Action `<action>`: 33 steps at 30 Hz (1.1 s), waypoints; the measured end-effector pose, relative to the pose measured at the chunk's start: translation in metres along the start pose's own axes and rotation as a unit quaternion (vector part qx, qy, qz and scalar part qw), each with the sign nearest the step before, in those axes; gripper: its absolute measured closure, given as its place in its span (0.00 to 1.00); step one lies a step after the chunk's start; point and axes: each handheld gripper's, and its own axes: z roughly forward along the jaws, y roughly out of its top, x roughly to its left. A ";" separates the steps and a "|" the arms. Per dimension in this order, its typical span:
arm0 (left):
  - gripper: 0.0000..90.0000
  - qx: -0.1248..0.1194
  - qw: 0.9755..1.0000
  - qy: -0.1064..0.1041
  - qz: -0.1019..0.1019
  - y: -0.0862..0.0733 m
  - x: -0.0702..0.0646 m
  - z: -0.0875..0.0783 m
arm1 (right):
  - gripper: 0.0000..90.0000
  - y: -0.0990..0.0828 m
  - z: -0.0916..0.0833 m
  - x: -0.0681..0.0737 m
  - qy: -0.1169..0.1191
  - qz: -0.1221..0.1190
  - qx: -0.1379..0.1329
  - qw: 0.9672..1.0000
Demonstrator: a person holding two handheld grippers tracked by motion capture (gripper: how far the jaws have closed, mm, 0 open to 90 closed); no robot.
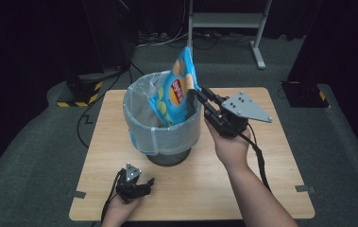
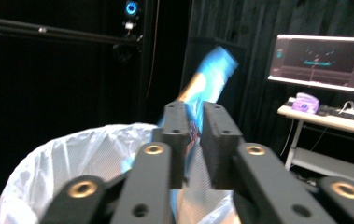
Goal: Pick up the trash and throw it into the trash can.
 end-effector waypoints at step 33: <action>0.29 0.005 1.000 0.001 0.009 0.000 0.001 -0.001 | 0.68 -0.063 -0.010 -0.035 -0.040 0.023 0.074 0.996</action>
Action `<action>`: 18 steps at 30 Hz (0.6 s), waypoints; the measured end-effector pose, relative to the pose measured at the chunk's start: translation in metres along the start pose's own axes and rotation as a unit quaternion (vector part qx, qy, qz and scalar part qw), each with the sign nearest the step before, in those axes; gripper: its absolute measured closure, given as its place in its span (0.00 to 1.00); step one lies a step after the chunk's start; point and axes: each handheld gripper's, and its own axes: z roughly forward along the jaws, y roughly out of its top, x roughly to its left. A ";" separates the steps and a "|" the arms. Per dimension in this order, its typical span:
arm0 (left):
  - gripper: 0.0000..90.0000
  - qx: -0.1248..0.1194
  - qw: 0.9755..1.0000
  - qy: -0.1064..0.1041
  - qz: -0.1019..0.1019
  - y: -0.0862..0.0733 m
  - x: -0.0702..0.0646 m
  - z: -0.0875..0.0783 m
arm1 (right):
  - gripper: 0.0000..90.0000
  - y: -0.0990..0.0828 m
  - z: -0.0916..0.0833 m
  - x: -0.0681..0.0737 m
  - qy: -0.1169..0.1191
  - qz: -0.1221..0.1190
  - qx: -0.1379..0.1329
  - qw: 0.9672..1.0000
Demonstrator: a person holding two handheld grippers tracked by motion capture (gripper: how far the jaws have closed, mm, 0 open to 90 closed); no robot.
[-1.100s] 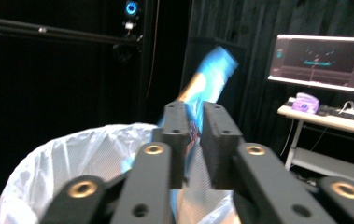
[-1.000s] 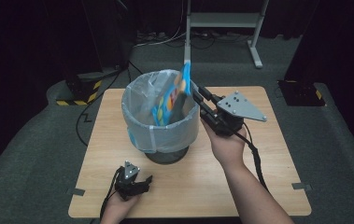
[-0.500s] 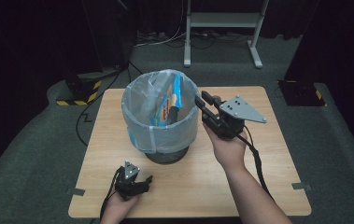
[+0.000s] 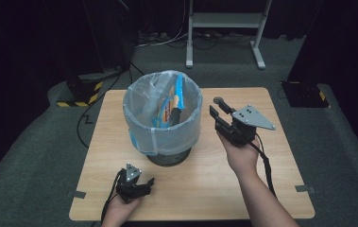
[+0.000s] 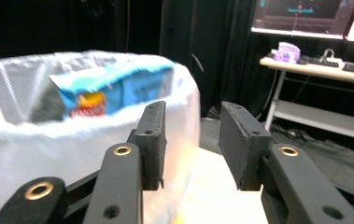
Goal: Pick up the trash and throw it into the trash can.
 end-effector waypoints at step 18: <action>0.29 0.002 1.000 -0.002 0.002 0.000 0.000 0.000 | 0.56 -0.080 -0.017 -0.046 -0.057 0.009 0.092 0.994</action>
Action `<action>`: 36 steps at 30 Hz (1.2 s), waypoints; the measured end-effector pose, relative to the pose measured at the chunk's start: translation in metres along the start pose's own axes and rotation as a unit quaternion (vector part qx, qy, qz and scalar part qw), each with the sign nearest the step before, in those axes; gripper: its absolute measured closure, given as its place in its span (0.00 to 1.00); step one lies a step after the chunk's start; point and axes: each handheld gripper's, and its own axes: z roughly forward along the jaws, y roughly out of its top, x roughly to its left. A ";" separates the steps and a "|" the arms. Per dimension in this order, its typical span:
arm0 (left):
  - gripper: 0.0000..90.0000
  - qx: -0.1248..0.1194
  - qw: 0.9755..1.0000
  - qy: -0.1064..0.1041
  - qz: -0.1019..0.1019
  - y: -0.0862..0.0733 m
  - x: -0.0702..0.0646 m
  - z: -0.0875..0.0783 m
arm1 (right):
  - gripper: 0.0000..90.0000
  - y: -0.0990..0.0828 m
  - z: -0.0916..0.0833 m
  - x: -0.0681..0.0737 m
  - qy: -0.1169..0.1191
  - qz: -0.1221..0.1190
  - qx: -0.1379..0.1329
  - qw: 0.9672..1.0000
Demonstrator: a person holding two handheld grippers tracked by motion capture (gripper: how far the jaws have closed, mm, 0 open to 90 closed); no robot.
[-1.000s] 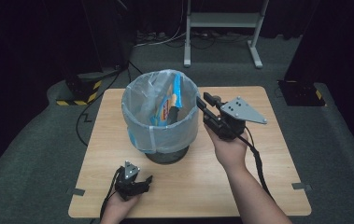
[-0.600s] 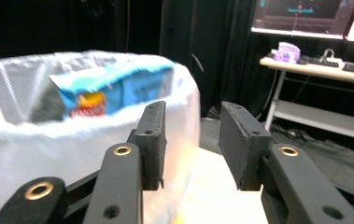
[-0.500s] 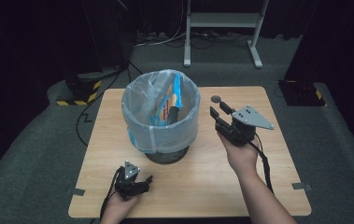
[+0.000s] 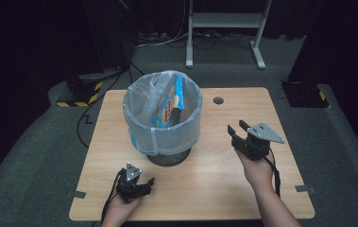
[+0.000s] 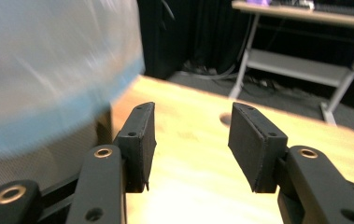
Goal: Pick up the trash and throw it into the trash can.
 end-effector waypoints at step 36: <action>0.29 -0.009 1.000 0.002 -0.008 0.000 -0.001 0.001 | 0.38 -0.124 0.012 -0.011 0.015 0.019 0.218 0.976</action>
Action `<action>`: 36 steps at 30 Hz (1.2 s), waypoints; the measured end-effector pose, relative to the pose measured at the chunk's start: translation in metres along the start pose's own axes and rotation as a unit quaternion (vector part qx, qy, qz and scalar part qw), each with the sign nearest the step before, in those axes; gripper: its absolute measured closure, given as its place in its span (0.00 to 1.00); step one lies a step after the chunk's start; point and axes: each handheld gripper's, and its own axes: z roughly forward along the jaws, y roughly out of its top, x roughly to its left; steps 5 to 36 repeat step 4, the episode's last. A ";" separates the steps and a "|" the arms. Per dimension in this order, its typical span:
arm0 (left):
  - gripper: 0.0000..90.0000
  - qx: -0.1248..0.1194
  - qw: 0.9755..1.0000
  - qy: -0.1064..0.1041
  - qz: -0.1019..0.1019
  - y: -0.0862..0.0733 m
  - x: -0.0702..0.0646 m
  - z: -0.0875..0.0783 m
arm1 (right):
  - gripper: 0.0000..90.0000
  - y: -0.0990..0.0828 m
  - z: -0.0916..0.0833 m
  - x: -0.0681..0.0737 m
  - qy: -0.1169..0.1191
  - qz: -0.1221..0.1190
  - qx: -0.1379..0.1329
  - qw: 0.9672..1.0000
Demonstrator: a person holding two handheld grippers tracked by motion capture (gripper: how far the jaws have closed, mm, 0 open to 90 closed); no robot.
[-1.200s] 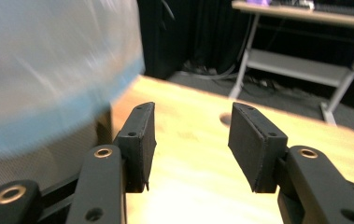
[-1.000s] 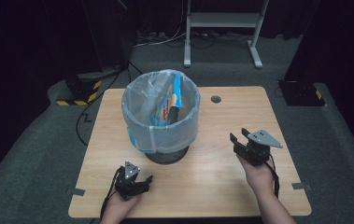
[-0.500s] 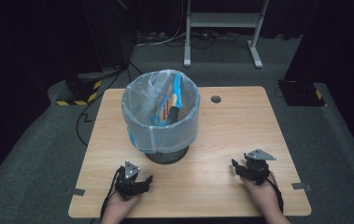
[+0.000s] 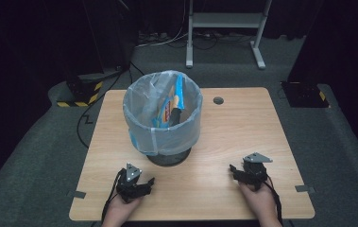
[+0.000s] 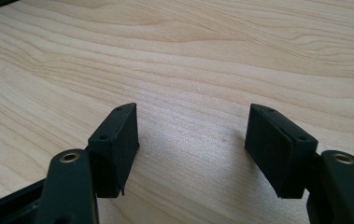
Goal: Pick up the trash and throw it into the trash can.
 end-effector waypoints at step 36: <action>0.29 0.003 1.000 -0.001 0.001 0.000 0.000 0.000 | 0.38 0.000 0.000 0.000 -0.001 0.000 0.000 1.000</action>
